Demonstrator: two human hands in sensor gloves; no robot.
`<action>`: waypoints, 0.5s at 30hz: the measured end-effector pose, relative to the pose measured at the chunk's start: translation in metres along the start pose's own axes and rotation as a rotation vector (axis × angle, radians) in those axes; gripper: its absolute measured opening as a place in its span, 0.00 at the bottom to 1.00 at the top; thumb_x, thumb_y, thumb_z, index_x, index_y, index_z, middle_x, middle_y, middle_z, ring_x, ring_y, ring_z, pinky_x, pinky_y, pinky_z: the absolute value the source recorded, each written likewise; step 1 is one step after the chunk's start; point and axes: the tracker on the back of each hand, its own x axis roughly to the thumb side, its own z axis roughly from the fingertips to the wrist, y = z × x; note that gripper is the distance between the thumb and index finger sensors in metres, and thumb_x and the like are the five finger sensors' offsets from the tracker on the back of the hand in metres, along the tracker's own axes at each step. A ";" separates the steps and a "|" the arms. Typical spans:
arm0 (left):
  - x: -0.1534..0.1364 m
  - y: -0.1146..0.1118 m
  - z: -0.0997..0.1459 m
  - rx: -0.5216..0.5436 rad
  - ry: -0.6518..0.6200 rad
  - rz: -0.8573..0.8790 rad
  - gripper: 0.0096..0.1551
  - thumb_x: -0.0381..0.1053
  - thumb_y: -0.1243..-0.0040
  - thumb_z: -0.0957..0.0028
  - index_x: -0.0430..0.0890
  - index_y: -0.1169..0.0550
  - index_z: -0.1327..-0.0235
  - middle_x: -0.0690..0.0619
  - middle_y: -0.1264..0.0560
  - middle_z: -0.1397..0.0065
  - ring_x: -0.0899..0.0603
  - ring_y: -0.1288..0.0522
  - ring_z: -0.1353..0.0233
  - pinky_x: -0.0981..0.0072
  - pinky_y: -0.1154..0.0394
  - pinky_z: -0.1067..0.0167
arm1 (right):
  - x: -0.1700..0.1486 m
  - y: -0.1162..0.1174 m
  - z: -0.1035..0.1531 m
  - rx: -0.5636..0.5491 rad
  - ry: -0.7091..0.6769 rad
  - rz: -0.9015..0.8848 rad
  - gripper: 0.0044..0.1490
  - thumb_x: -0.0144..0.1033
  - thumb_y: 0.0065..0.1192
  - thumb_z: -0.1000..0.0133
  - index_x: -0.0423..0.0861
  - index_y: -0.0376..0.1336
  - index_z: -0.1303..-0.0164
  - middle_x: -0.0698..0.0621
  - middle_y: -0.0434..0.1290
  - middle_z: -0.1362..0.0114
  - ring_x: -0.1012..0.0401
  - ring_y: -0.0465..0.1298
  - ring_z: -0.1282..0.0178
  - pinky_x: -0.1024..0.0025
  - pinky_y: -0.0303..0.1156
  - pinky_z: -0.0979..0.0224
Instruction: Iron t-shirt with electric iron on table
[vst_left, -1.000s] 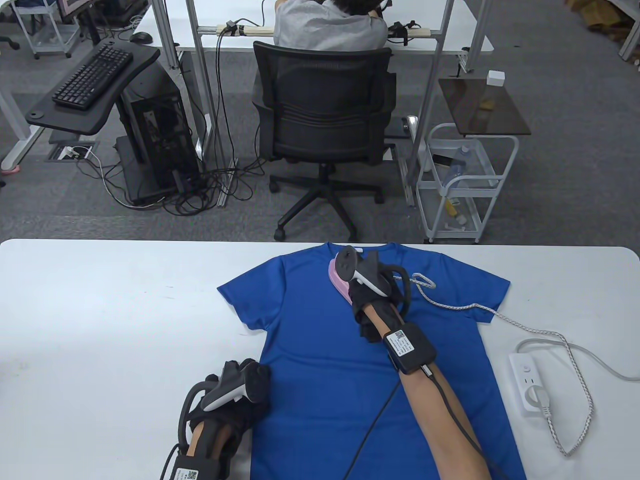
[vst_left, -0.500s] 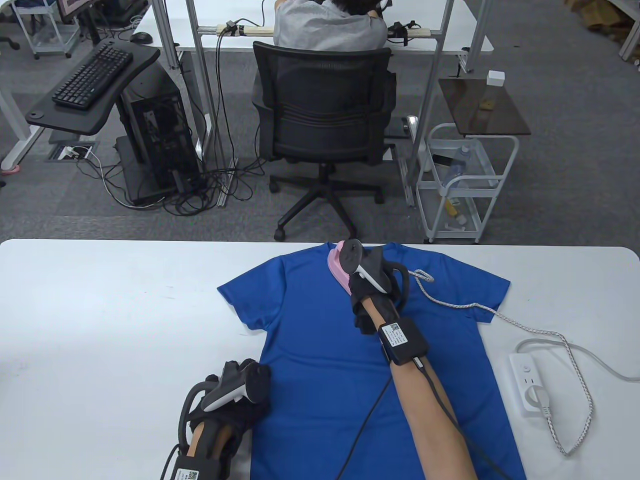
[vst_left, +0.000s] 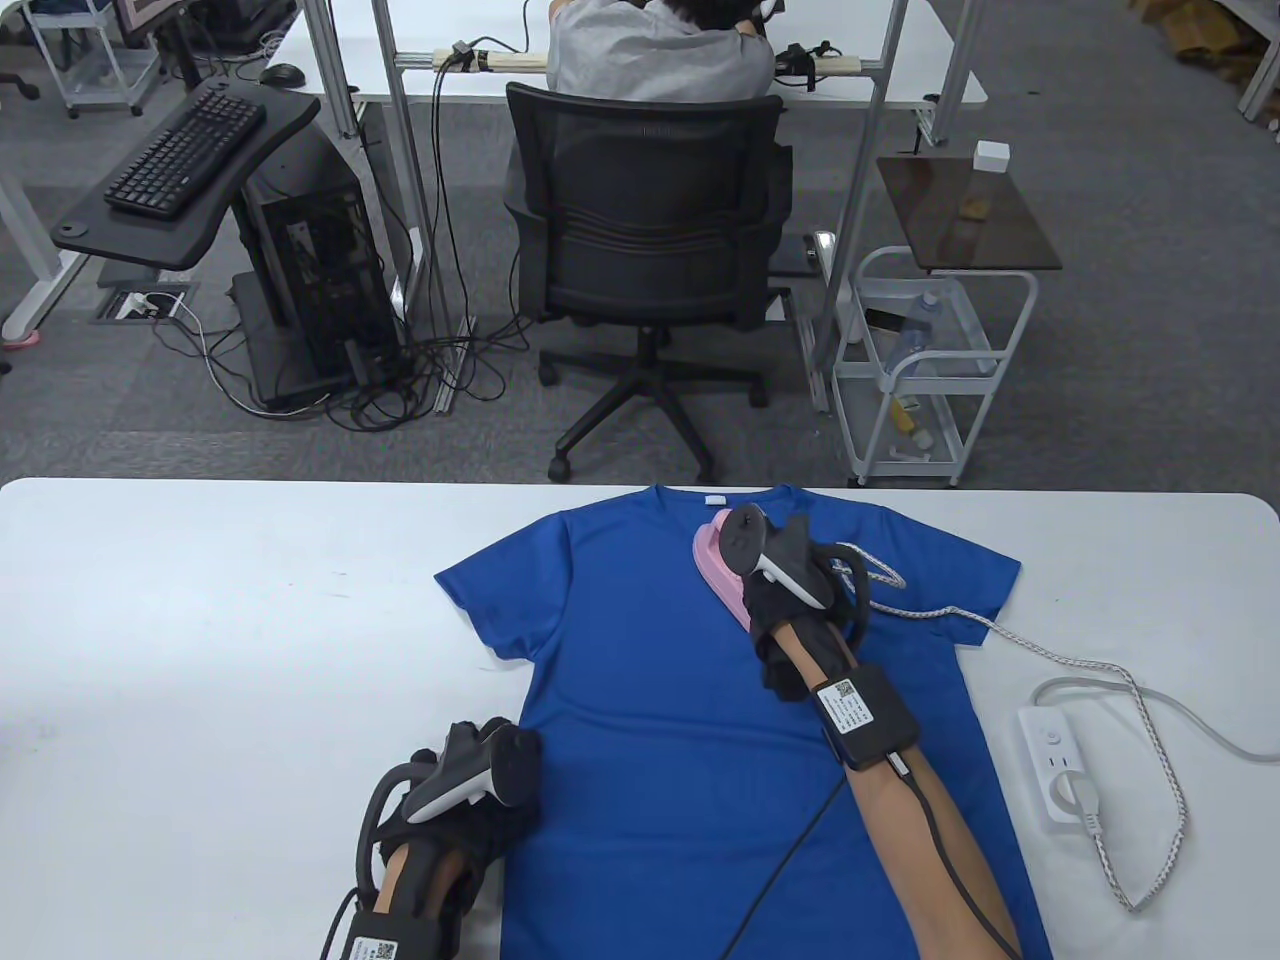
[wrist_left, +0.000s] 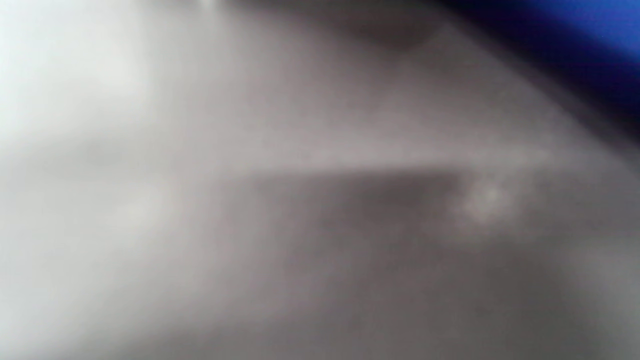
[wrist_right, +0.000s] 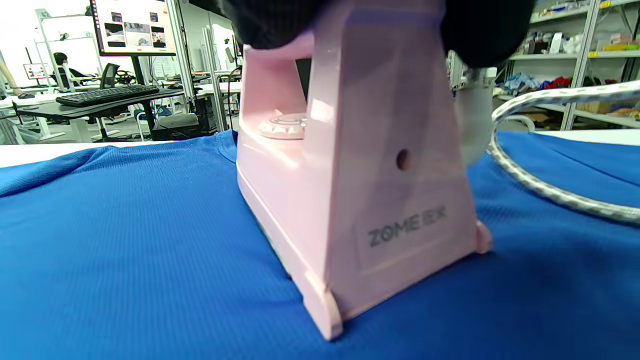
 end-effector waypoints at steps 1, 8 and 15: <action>0.000 0.000 0.000 0.000 -0.001 0.002 0.43 0.62 0.60 0.47 0.60 0.60 0.21 0.54 0.64 0.15 0.36 0.63 0.15 0.32 0.56 0.24 | 0.000 0.000 0.000 -0.003 0.001 0.001 0.37 0.35 0.58 0.43 0.57 0.53 0.21 0.37 0.70 0.24 0.43 0.77 0.34 0.50 0.74 0.35; 0.000 0.000 0.000 0.002 0.000 0.001 0.43 0.62 0.60 0.47 0.60 0.60 0.21 0.54 0.64 0.15 0.36 0.63 0.15 0.32 0.56 0.24 | 0.001 0.003 -0.017 -0.035 0.073 -0.026 0.37 0.35 0.58 0.43 0.58 0.54 0.22 0.38 0.70 0.24 0.43 0.77 0.34 0.51 0.74 0.35; 0.000 0.000 0.000 0.001 0.001 -0.001 0.43 0.62 0.60 0.47 0.60 0.60 0.21 0.54 0.64 0.15 0.36 0.63 0.15 0.32 0.56 0.24 | 0.004 0.005 -0.025 -0.043 0.105 -0.006 0.37 0.35 0.57 0.43 0.58 0.53 0.21 0.38 0.70 0.23 0.43 0.77 0.34 0.50 0.74 0.34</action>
